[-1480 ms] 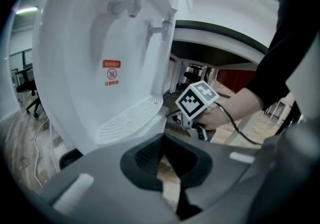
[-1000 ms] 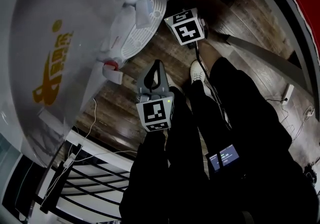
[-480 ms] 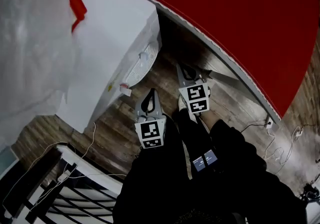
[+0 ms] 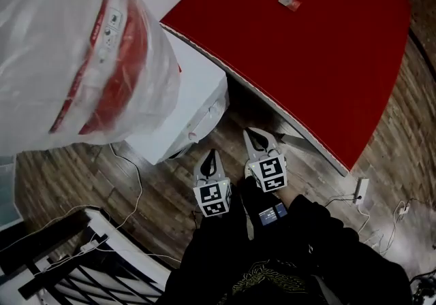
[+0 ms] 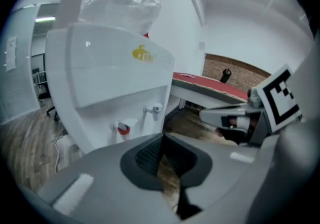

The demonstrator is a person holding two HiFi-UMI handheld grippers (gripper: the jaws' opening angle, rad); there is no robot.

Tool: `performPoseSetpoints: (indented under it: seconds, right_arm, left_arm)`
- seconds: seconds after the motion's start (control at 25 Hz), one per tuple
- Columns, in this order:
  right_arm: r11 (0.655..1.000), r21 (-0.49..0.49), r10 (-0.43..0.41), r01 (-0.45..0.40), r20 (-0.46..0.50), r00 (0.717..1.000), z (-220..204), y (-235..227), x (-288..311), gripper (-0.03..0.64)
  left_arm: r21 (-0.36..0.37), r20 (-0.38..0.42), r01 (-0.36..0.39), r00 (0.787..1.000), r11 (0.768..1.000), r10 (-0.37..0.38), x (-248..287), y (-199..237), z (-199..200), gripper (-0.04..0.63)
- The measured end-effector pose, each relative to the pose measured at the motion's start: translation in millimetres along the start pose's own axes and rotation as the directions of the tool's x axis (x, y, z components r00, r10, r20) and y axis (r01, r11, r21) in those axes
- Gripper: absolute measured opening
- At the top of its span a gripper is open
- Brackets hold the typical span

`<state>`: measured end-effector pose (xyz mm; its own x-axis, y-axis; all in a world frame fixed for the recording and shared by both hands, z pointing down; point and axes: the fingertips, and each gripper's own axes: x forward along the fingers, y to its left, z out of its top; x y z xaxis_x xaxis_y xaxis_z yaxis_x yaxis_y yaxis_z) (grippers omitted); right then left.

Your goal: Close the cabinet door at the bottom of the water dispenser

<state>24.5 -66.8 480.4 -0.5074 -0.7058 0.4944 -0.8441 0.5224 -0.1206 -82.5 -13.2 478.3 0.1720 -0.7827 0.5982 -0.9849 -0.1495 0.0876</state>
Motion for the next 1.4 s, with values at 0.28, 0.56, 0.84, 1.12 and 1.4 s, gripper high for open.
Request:
performPoseSetpoints:
  seconds: [0.28, 0.56, 0.84, 1.12, 1.4]
  right_arm:
    - [0.998, 0.04, 0.038, -0.046, 0.169, 0.985, 91.6, 17.6, -49.3, -0.002]
    - [0.996, 0.083, 0.005, -0.03, 0.289, 0.957, 164.3, 37.4, -110.3, -0.002]
    - [0.993, 0.104, 0.007, -0.054, 0.402, 0.916, 214.5, 55.8, -139.5, -0.003]
    - [0.996, 0.083, -0.002, -0.037, 0.422, 0.907, 253.7, 61.2, -144.3, -0.003]
    - [0.999, 0.038, -0.005, -0.012, 0.431, 0.902, 264.9, 72.5, -141.6, -0.003]
  left_arm:
    - [0.001, 0.105, -0.016, 0.994, 1.0, 0.016, -43.4, 9.1, 71.1, 0.006]
    - [-0.014, 0.234, -0.024, 0.972, 1.0, 0.026, -99.3, 19.6, 136.4, 0.006]
    - [0.002, 0.363, 0.002, 0.932, 1.0, -0.003, -147.1, 20.2, 189.0, 0.006]
    - [0.041, 0.446, 0.029, 0.894, 0.999, -0.044, -163.5, 24.1, 231.5, 0.006]
    - [0.051, 0.455, 0.03, 0.889, 0.998, -0.05, -168.1, 32.7, 237.3, 0.006]
